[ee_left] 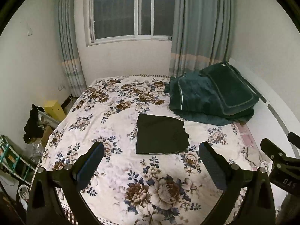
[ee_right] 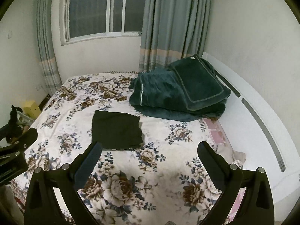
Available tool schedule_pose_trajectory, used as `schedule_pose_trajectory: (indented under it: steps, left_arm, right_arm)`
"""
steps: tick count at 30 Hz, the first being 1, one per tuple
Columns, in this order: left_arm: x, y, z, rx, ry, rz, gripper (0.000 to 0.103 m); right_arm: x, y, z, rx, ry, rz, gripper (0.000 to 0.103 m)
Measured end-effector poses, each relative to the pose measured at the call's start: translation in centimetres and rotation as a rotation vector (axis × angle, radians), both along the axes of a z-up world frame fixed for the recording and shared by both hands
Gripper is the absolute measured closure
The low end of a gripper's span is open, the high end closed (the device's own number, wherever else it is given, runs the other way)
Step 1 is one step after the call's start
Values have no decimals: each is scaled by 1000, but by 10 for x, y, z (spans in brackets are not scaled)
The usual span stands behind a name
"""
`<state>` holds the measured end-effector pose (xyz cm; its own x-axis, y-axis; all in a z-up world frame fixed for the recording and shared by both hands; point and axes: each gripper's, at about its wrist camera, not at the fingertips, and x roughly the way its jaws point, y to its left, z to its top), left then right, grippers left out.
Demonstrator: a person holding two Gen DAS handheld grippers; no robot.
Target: Fold small clothes
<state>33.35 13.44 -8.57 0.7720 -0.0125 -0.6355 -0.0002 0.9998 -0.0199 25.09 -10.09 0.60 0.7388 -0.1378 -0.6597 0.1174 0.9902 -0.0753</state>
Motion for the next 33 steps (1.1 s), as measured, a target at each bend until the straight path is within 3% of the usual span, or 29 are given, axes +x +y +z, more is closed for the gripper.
schedule_pose_trajectory:
  steps: [10,33]
  left_arm:
    - [-19,-4,14,2,-22,17,0]
    - [-35,-4,25,9,-39,36,0]
  right_arm:
    - [-17,-4,18,20,-28,24,0]
    - [-12,-5,33,26,-38,64,0]
